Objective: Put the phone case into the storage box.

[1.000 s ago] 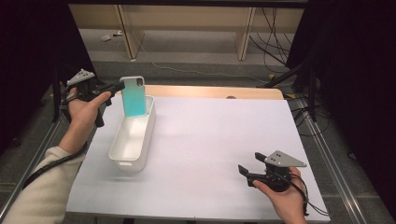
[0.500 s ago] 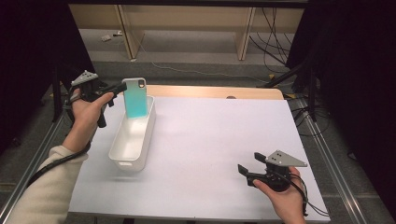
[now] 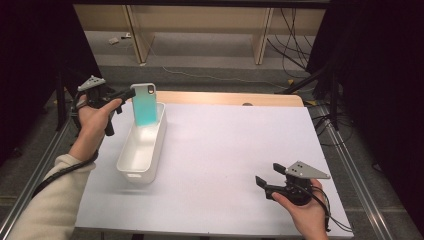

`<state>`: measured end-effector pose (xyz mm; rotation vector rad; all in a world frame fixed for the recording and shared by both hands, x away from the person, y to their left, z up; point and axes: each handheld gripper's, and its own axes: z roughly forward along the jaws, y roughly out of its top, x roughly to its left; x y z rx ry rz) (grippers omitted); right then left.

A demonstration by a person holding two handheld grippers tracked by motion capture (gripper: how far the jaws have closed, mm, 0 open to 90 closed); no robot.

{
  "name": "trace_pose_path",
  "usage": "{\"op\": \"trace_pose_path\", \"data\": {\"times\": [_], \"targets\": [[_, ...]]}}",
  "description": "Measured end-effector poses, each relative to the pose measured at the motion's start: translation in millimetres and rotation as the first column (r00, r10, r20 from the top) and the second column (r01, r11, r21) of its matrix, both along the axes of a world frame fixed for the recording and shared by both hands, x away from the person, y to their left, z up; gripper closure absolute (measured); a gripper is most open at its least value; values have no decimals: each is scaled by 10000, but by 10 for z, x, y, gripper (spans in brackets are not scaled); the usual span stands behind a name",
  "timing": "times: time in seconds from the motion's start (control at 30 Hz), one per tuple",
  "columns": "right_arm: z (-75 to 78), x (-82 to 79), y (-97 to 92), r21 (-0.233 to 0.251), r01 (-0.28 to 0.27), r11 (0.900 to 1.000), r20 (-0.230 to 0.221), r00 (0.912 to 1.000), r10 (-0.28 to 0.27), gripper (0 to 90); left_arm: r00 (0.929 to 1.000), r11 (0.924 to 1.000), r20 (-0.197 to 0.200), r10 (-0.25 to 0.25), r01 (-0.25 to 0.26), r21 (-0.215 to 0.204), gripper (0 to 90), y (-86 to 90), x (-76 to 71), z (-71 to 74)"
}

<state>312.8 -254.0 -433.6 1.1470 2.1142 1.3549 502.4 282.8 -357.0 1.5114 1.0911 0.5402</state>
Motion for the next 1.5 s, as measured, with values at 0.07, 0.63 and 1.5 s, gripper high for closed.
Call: {"op": "trace_pose_path", "data": {"times": [0.07,0.63,1.5], "targets": [[25,-16,-17,-296,67,9995,-156,9999,-72,222,10000,10000,-20,-28,28,37,830,-10,7,-3],[24,-62,-86,-238,126,9996,-16,9999,-127,214,10000,9997,-56,24,-22,261,829,-15,98,-21],[15,-98,-97,-204,80,9998,165,9998,-77,212,10000,9990,-78,-55,58,434,829,-66,215,-62]]}}
